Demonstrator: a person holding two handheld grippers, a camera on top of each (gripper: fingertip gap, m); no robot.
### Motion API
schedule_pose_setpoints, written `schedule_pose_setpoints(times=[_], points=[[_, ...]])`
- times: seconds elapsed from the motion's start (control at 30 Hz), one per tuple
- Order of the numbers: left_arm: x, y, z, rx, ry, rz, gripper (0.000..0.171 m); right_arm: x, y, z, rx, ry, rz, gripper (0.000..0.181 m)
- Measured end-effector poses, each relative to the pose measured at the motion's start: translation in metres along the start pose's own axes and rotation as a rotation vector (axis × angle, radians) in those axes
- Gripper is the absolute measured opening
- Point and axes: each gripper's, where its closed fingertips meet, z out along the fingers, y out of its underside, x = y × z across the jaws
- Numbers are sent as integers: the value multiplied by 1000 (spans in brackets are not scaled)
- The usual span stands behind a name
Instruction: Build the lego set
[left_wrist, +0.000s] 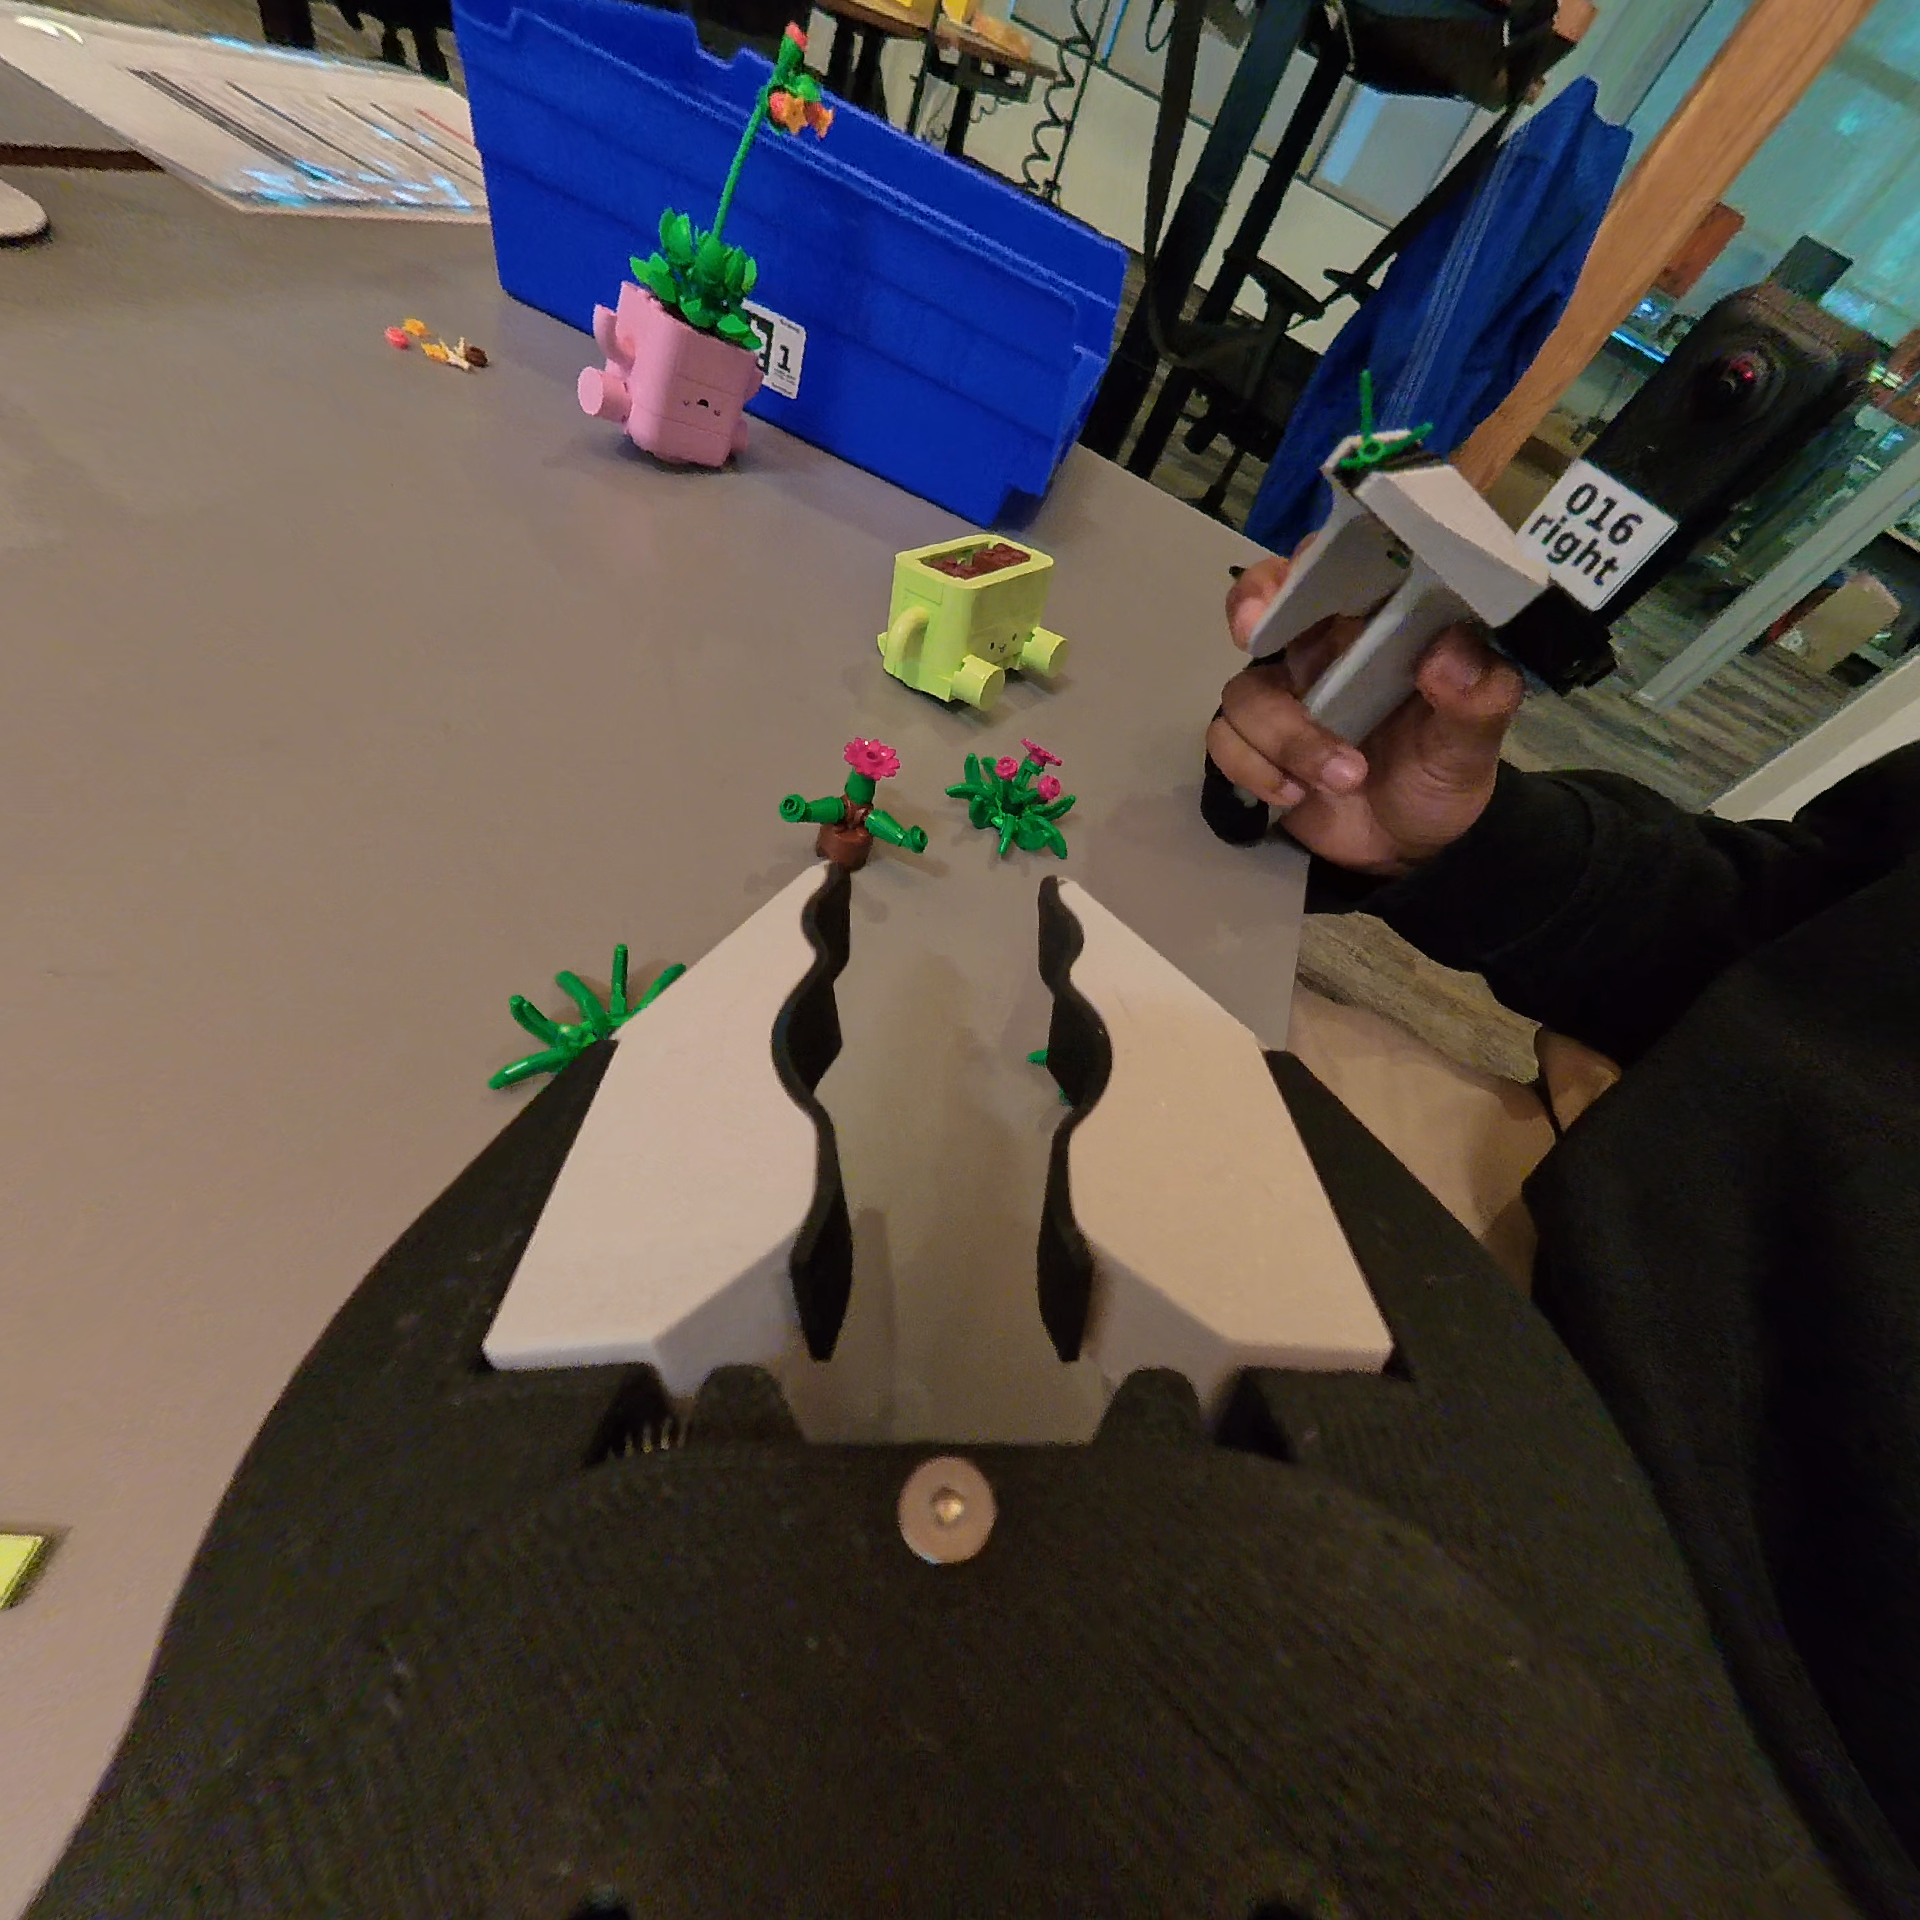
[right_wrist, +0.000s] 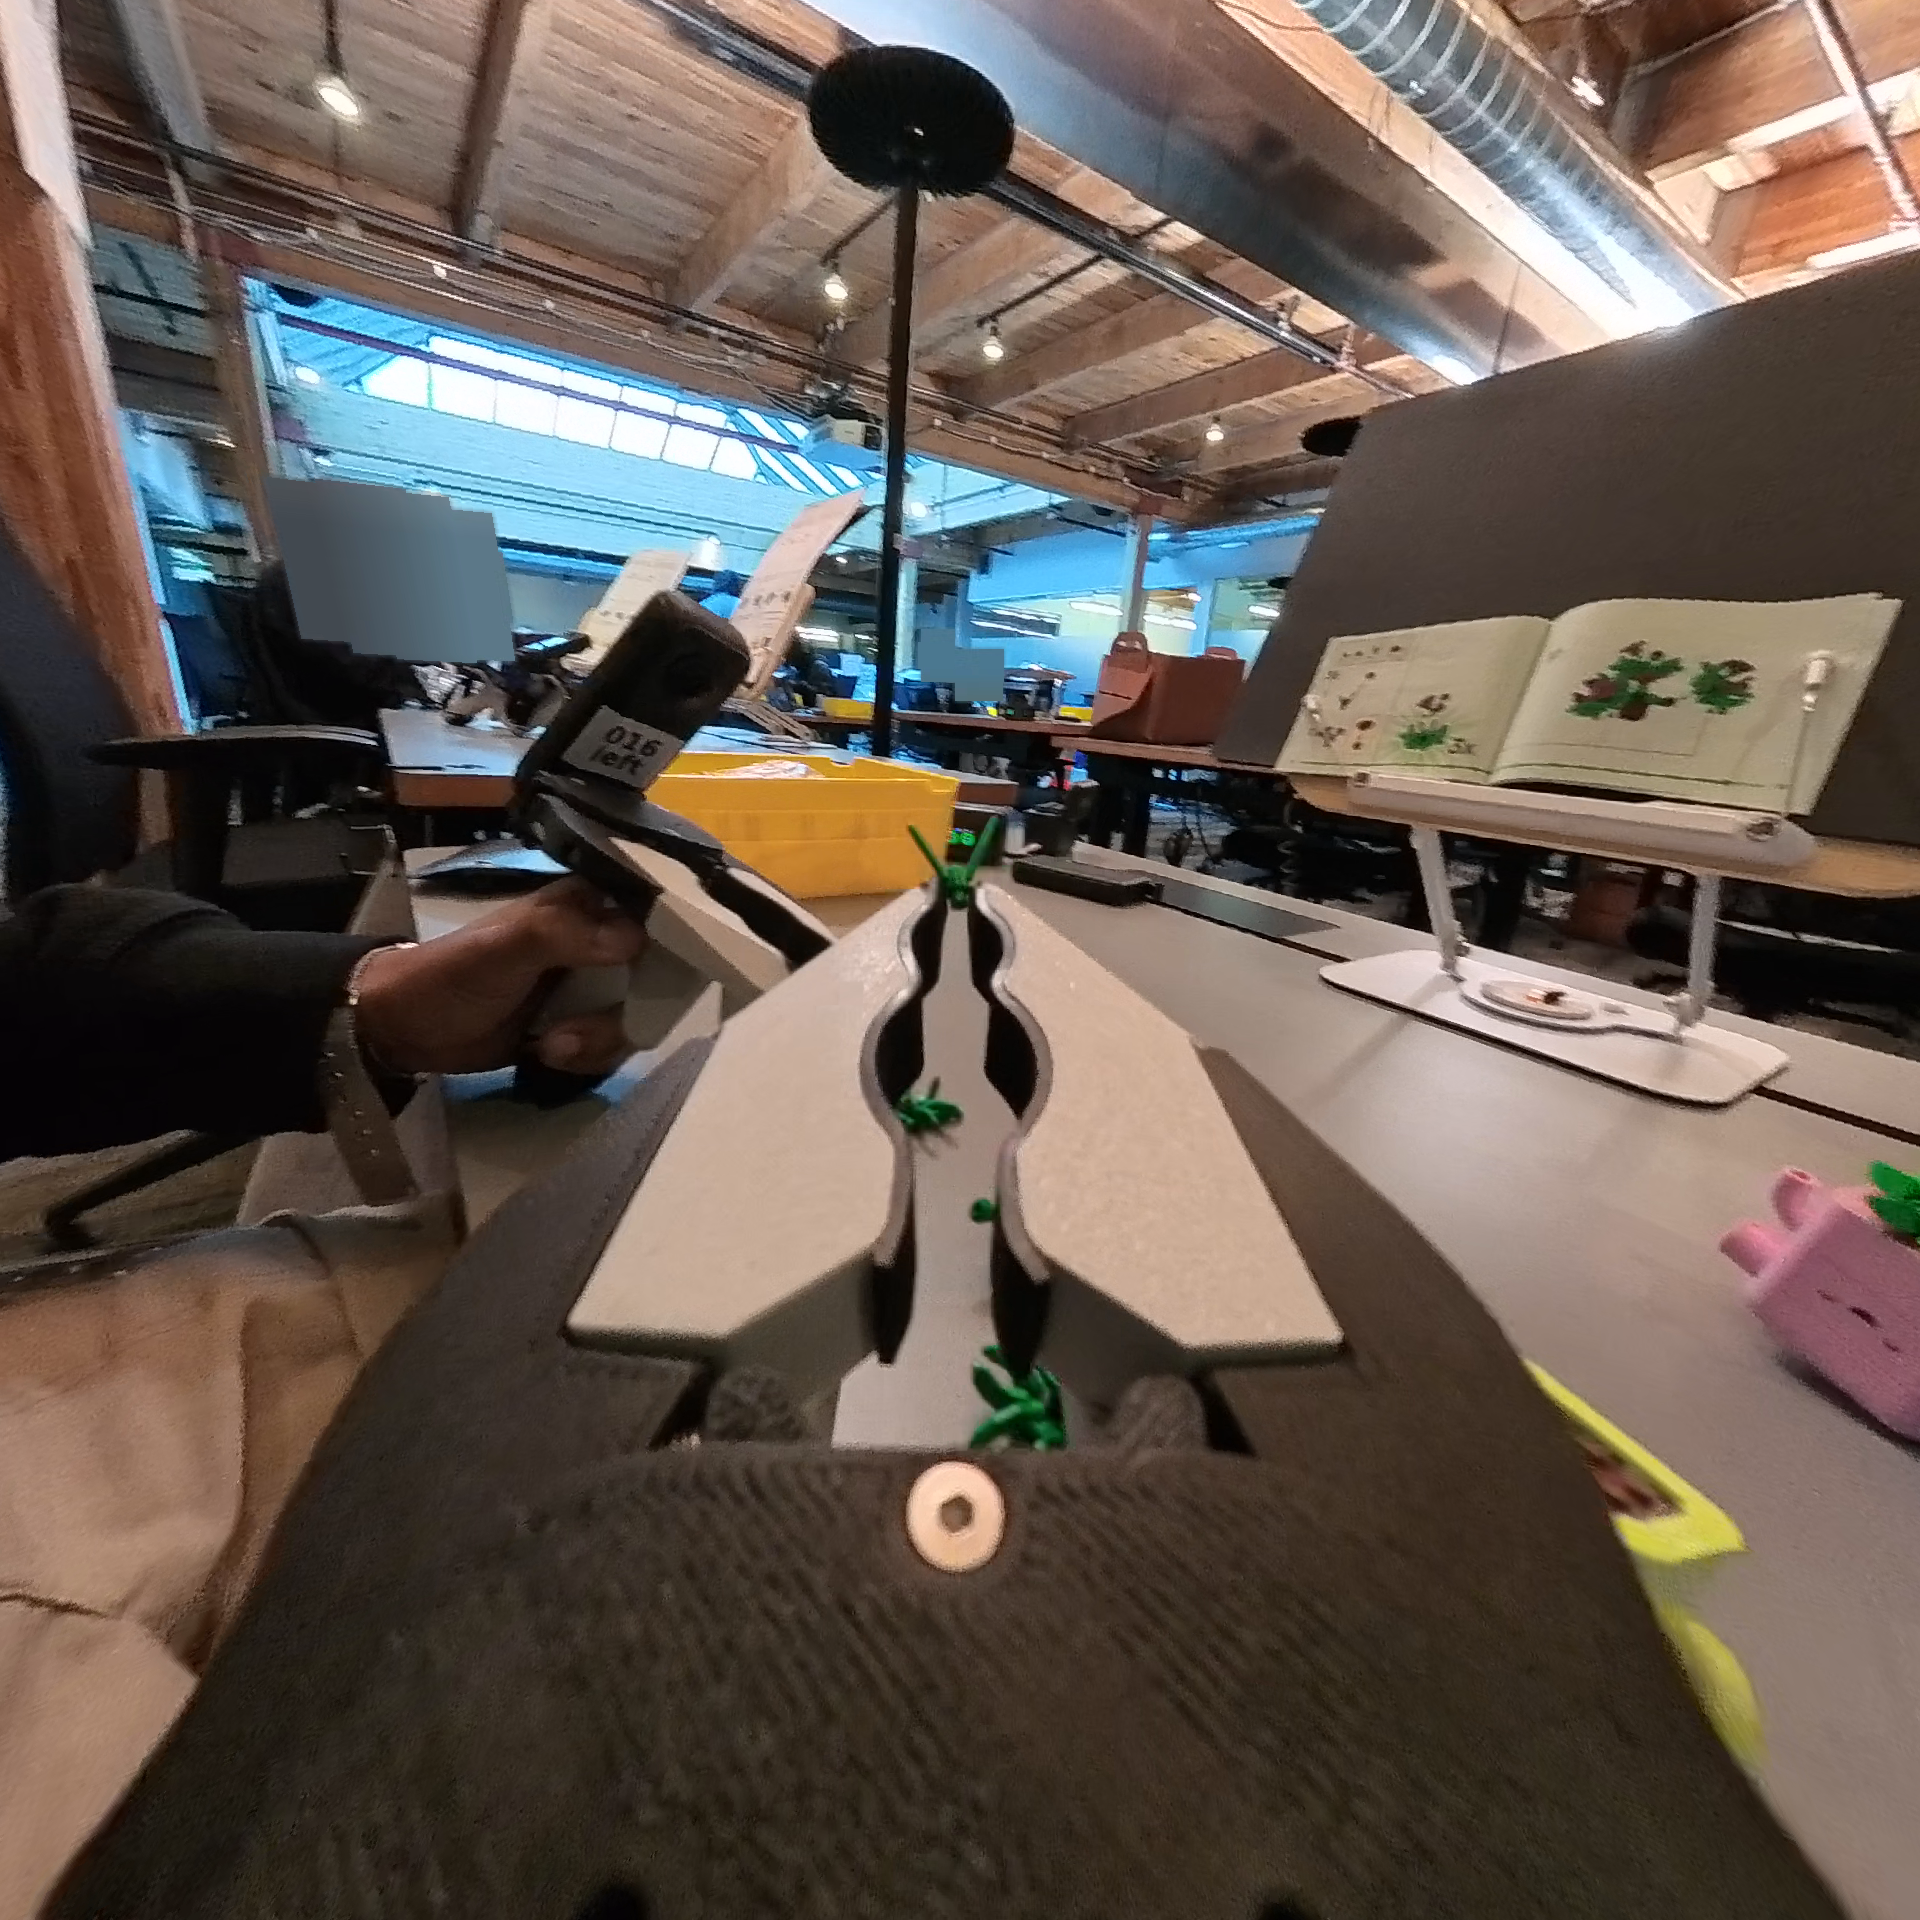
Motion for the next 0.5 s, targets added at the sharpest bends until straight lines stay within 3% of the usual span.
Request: schedule_pose_setpoints(times=[0.1, 0.2, 0.33, 0.5], points=[[7, -5, -1, 33, 26, 27, 35, -15, -2, 4, 18, -56, 42, 1], [39, -19, -3, 128, 191, 32, 36, -25, -1, 12, 11, -100, 132, 1], [68, -36, -5, 225, 339, -45, 35, -33, 5, 18, -42, -199, 304, 1], [87, -43, -6, 279, 490, -138, 33, -36, 0, 15, 12, -318, 563, 1]])
